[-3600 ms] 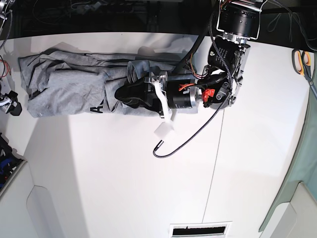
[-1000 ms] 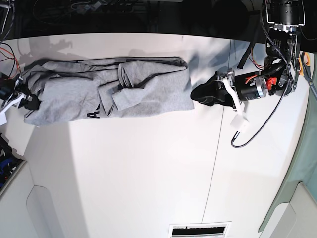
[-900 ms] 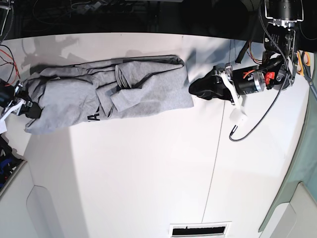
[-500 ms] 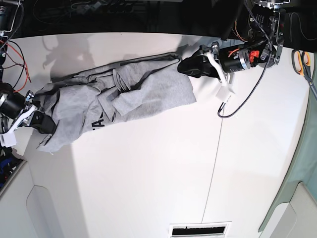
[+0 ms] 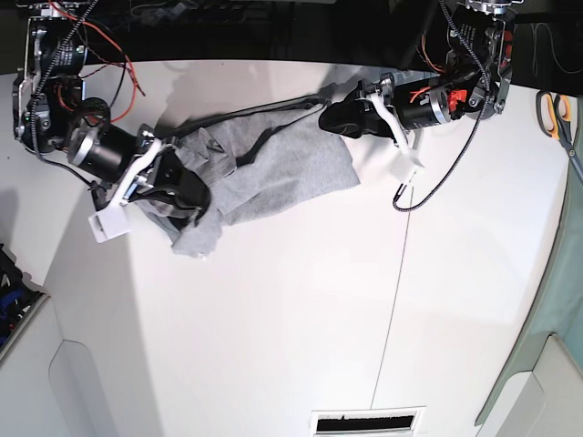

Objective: Layout the t-shirt on the table in an organized manner, then fold the t-shirt properly
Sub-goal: 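Lift the strip end with the right gripper and fold it toward the left gripper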

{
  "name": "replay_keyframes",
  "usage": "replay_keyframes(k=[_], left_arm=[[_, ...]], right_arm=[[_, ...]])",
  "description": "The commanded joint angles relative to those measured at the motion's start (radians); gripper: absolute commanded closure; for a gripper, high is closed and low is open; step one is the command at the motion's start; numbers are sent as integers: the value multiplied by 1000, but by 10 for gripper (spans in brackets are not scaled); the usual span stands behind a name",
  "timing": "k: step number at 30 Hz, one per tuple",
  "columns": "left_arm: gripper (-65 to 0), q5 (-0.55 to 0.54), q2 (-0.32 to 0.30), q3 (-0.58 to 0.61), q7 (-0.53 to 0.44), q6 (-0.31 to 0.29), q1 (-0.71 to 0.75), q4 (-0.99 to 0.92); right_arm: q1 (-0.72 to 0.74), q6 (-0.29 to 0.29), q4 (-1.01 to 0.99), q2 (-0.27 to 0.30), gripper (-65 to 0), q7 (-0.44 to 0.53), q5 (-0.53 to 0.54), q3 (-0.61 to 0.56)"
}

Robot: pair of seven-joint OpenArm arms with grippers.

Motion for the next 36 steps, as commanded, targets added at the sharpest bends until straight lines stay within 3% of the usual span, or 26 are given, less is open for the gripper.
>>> replay_keyframes(k=[1, 9, 12, 14, 22, 27, 29, 32, 36], left_arm=[[-300, -21, -3, -1, -11, -12, -6, 12], [-300, -22, -3, -1, -18, -12, -8, 12], [-300, -22, -3, -1, -19, -12, -8, 12], [-300, -22, -3, -1, -19, -12, -8, 12], [-300, -60, -3, -3, -18, -12, -8, 12], [-300, -79, -6, -39, -9, -12, -8, 12], [-300, -82, -6, -56, -2, -12, -8, 12], [-300, -82, -9, -60, -2, -12, -7, 12], [-300, -102, -9, -60, -2, -12, -8, 12]], right_arm=[[10, 7, 20, -11, 0, 27, 10, -21], [7, 6, 18, -91, -2, 64, -184, -245], [7, 0, 18, -106, -248, 64, -212, -311], [7, 0, 18, -115, -318, 64, -209, -343], [8, 1, 84, -176, -317, 61, -196, -359], [16, -2, 153, -186, -301, 68, -276, -294], [24, -23, 152, -185, -218, 71, -296, -243], [29, -27, 151, -183, 0, 76, -322, -154], [27, -27, 129, -165, 0, 77, -334, -56]])
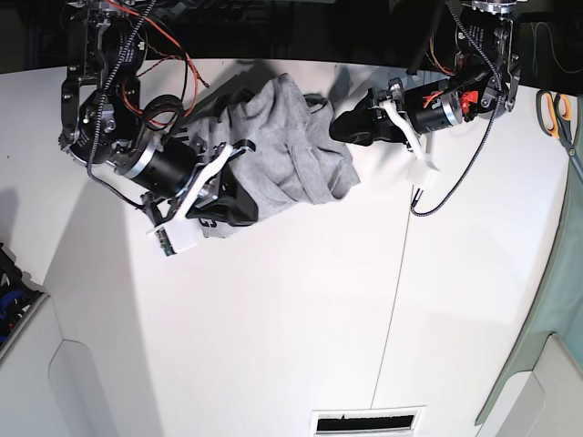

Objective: Layout the t-shirt on the table in an organized manner, then fold the t-shirt properly
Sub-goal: 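Lift the strip end with the right gripper and fold it toward the left gripper, then press and square the folded bundle with both grippers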

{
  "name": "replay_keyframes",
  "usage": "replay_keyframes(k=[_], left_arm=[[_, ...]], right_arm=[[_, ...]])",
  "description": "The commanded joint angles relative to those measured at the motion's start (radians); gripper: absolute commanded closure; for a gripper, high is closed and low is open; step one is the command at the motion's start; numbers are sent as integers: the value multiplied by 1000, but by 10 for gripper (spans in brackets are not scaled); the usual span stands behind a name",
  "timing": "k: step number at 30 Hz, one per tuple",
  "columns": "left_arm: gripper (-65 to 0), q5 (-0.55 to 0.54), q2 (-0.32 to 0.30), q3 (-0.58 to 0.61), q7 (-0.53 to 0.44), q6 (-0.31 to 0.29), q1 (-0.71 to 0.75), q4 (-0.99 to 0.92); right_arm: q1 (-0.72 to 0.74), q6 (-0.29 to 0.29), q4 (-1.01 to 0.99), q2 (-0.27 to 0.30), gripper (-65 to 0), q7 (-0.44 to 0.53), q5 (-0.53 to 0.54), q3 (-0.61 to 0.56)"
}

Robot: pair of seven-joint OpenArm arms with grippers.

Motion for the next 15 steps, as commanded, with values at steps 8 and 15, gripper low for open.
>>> replay_keyframes(k=[8, 15], left_arm=[[-223, -113, -77, -51, 35, -12, -8, 81], [-115, -188, -145, -53, 89, -12, 0, 287]], right_arm=[[12, 3, -95, 95, 0, 111, -2, 72], [81, 3, -158, 125, 0, 142, -69, 80]])
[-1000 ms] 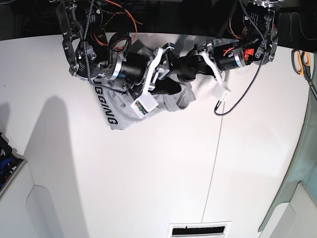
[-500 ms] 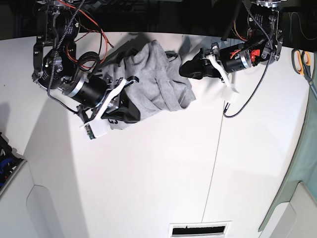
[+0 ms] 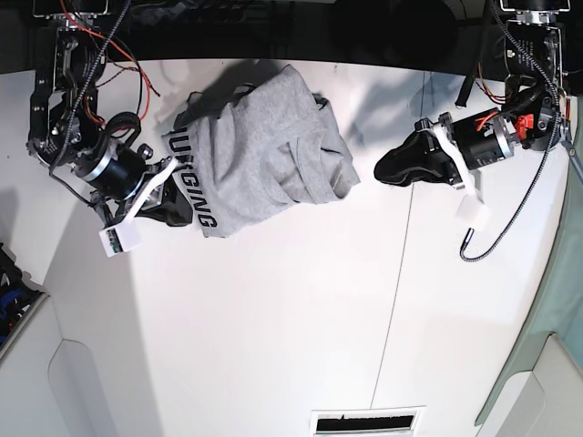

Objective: Layout the t-shirt on the table in an organized manner, then fold the t-shirt properly
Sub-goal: 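Press and square the folded bundle with both grippers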

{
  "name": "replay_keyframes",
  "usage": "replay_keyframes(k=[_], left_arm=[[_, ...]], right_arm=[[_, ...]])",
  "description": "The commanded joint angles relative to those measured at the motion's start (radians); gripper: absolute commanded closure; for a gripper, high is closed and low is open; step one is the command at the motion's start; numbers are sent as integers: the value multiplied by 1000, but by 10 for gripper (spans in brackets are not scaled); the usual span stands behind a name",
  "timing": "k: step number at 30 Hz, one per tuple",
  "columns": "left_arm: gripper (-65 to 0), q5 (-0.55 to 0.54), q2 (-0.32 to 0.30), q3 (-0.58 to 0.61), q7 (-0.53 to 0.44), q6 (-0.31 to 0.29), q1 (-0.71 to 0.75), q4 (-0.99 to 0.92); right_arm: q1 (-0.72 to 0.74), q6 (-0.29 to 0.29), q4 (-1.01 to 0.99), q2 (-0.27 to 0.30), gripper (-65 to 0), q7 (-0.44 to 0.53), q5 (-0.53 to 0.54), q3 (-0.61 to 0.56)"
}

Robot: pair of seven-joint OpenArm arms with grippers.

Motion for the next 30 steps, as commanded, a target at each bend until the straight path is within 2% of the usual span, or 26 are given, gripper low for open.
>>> replay_keyframes(k=[1, 4, 10, 17, 21, 26, 30], left_arm=[[-115, -44, -8, 13, -4, -12, -1, 36], [-115, -56, 0, 79, -3, -12, 3, 64], [-115, -51, 77, 205, -3, -12, 8, 63], [-115, 55, 171, 264, -35, -12, 11, -40], [-115, 83, 177, 264, -61, -12, 10, -149], [-115, 262, 163, 264, -164, -12, -10, -233], [-115, 329, 146, 264, -169, -12, -74, -268]], right_arm=[[36, 2, -7, 6, 0, 29, 8, 4], [109, 3, -113, 2, 0, 48, 8, 3], [278, 4, -404, -25, 0, 90, 9, 2], [380, 14, -582, -67, 0, 92, 8, -23], [381, 14, -591, -66, 0, 92, -20, -75], [366, 13, -591, -66, 0, 86, -37, -116], [342, 11, -589, -57, 0, 84, -35, -115]])
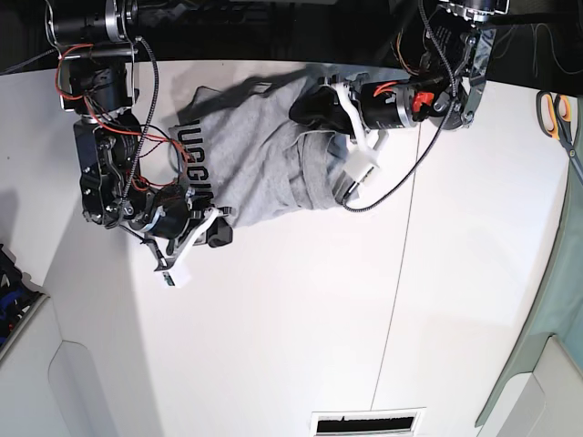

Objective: Layout the t-shirt on the table in an organized manner, then fold the t-shirt properly
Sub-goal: 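Press and square the folded bundle with both grippers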

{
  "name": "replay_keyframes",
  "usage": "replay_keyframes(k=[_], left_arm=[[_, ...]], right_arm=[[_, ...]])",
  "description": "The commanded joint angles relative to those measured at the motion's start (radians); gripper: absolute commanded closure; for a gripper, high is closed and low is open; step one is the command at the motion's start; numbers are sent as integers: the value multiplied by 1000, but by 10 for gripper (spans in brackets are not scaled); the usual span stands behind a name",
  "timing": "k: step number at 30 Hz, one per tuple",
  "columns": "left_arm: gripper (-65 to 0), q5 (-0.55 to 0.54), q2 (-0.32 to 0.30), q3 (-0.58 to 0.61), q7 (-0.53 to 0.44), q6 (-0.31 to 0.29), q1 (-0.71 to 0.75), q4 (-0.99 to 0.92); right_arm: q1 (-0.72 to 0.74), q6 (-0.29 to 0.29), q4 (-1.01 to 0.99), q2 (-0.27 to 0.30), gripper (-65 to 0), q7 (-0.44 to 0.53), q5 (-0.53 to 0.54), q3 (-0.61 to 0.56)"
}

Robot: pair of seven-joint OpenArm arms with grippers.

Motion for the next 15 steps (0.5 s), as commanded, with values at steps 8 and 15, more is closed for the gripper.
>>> replay_keyframes(k=[8, 15], left_arm=[[-115, 93, -49, -3, -56, -9, -151, -29], [-115, 102, -47, -3, -97, -9, -290, -199]], right_arm=[[-83, 5, 64, 64, 0, -21, 136, 2], [-242, 7, 204, 55, 0, -45, 240, 2]])
